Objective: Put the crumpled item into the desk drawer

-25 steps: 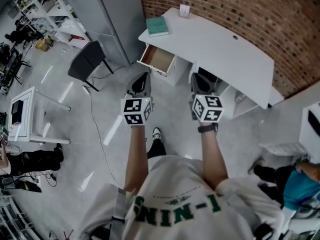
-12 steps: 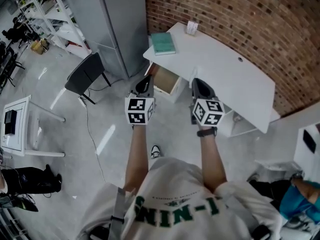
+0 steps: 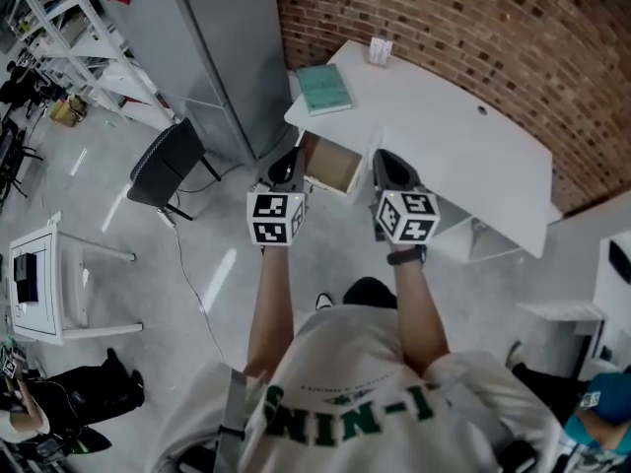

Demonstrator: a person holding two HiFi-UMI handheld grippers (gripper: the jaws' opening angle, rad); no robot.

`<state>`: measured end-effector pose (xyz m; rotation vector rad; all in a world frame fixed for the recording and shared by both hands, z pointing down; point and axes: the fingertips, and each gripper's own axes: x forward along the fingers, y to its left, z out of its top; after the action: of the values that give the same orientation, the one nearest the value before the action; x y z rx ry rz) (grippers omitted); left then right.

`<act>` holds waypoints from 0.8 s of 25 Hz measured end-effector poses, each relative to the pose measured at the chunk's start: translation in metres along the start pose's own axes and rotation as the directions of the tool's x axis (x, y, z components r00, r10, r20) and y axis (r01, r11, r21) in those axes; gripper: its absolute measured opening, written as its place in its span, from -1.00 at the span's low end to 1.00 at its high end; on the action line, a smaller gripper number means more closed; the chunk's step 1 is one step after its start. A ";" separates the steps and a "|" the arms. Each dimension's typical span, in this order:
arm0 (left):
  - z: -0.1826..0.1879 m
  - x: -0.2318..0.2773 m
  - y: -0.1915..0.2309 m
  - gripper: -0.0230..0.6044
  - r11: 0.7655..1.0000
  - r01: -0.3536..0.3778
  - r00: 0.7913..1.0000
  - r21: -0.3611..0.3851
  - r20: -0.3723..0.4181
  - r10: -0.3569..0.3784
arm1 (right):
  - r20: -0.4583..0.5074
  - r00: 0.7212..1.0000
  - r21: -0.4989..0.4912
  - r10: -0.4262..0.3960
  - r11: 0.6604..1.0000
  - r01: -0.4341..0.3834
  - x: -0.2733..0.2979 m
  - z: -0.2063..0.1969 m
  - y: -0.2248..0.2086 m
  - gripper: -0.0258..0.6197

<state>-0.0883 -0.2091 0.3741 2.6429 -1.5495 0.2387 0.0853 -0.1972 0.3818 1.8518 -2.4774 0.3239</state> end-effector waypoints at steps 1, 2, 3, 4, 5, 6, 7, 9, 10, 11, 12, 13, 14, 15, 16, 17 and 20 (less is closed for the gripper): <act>-0.003 0.003 0.003 -0.94 1.000 0.004 1.000 -0.003 -0.007 -0.004 | -0.006 1.000 0.000 -0.004 1.000 0.004 0.004 -0.003 -0.001 -0.91; -0.006 0.007 0.005 -0.94 1.000 0.008 1.000 -0.006 -0.014 -0.008 | -0.013 1.000 0.002 -0.008 1.000 0.008 0.007 -0.005 -0.002 -0.91; -0.009 0.009 0.007 -0.94 1.000 0.011 1.000 -0.008 -0.020 -0.011 | -0.019 1.000 0.003 -0.011 1.000 0.011 0.010 -0.007 -0.004 -0.91; -0.011 0.012 0.009 -0.94 1.000 0.012 1.000 -0.012 -0.024 -0.012 | -0.026 1.000 0.005 -0.012 1.000 0.013 0.013 -0.010 -0.006 -0.91; -0.013 0.015 0.012 -0.94 1.000 0.011 1.000 -0.017 -0.029 -0.012 | -0.032 0.999 0.007 -0.012 1.000 0.012 0.017 -0.012 -0.007 -0.91; -0.016 0.020 0.014 -0.94 1.000 0.009 0.999 -0.023 -0.033 -0.010 | -0.038 0.999 0.009 -0.009 1.000 0.010 0.022 -0.013 -0.008 -0.91; -0.019 0.025 0.017 -0.94 1.000 0.008 0.999 -0.028 -0.039 -0.009 | -0.044 0.999 0.011 -0.006 1.000 0.007 0.026 -0.015 -0.010 -0.91; -0.028 0.038 0.020 -0.94 1.000 0.007 0.998 -0.030 -0.055 -0.008 | -0.057 0.998 0.013 0.002 1.000 -0.001 0.038 -0.022 -0.014 -0.91; -0.034 0.044 0.021 -0.94 1.000 0.006 0.998 -0.027 -0.063 -0.007 | -0.066 0.998 0.016 0.007 1.000 -0.006 0.044 -0.026 -0.016 -0.91; -0.039 0.050 0.023 -0.94 1.000 0.005 0.998 -0.030 -0.069 -0.007 | -0.074 0.997 0.020 0.014 1.000 -0.012 0.050 -0.030 -0.018 -0.91; -0.043 0.056 0.025 -0.94 0.999 0.004 0.997 -0.041 -0.075 -0.007 | -0.084 0.996 0.023 0.023 1.000 -0.021 0.057 -0.034 -0.019 -0.91; -0.047 0.062 0.027 -0.94 0.998 0.004 0.997 -0.059 -0.078 -0.009 | -0.094 0.995 0.026 0.032 0.999 -0.030 0.063 -0.037 -0.020 -0.91; -0.050 0.068 0.028 -0.94 0.997 0.005 0.997 -0.077 -0.082 -0.011 | -0.104 0.994 0.029 0.041 0.999 -0.038 0.068 -0.041 -0.022 -0.91; -0.054 0.074 0.030 -0.94 0.996 0.005 0.996 -0.088 -0.086 -0.013 | -0.114 0.992 0.032 0.049 0.998 -0.046 0.074 -0.046 -0.024 -0.91; -0.057 0.080 0.031 -0.94 0.996 0.004 0.996 -0.090 -0.089 -0.012 | -0.125 0.991 0.036 0.057 0.998 -0.053 0.079 -0.051 -0.026 -0.91; -0.061 0.085 0.032 -0.94 0.996 0.002 0.996 -0.089 -0.090 -0.010 | -0.136 0.989 0.043 0.065 0.997 -0.060 0.084 -0.057 -0.027 -0.91; -0.073 0.093 0.036 -0.94 0.997 -0.011 0.996 -0.083 -0.084 0.004 | -0.165 0.981 0.080 0.100 0.993 -0.087 0.094 -0.076 -0.025 -0.91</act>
<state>-0.0823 -0.2972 0.4609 2.5307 -1.5096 0.2759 0.0741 -0.2791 0.4735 1.6575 -2.4724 0.5569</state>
